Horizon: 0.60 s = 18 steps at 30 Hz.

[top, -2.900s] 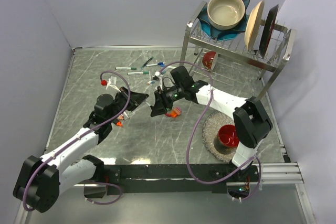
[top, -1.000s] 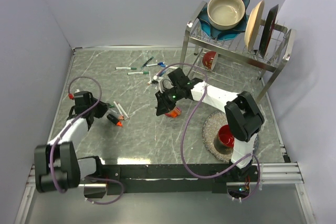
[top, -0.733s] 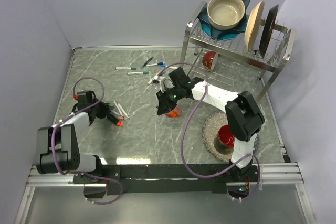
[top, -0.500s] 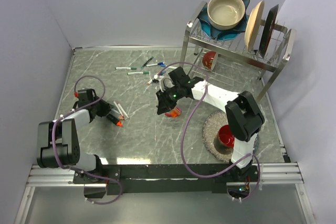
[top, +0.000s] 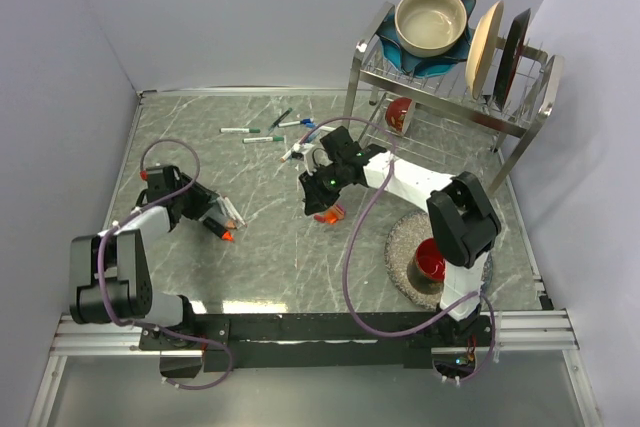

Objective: Open the pen caps

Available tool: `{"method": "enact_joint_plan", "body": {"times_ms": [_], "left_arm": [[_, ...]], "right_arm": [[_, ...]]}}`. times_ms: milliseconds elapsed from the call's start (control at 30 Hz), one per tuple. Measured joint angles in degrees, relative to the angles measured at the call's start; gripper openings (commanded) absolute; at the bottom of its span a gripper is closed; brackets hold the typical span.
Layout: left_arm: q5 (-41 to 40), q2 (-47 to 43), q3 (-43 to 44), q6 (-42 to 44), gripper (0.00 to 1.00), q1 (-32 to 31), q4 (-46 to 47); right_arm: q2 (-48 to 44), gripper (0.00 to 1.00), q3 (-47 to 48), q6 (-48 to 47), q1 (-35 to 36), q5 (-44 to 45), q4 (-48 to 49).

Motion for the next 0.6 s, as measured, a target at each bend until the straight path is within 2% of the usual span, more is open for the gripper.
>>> {"method": "enact_joint_plan", "body": {"times_ms": [67, 100, 167, 267, 433, 600], "left_arm": [[0.2, -2.2, 0.6, 0.3, 0.55, 0.0, -0.9], [0.5, -3.4, 0.9, 0.6, 0.62, 0.0, -1.2], [1.7, -6.4, 1.9, 1.6, 0.69, 0.0, -1.4], [4.2, -9.9, 3.5, 3.3, 0.73, 0.0, -1.5], [7.7, -14.5, 4.3, 5.9, 0.75, 0.0, -1.9], [9.5, -15.4, 4.3, 7.2, 0.78, 0.0, -2.7]], "right_arm": [[0.8, 0.09, 0.4, -1.2, -0.1, 3.3, -0.6], [1.3, 0.11, 0.4, -1.7, -0.2, 4.9, -0.7], [2.2, 0.11, 0.5, -2.8, -0.6, 8.0, -1.4], [3.5, 0.13, 0.5, -3.9, -1.5, 11.2, -2.6], [3.9, 0.17, 0.5, -5.0, -3.3, 14.2, -3.6], [4.4, 0.24, 0.7, -5.4, -4.0, 15.6, -3.6]]}}
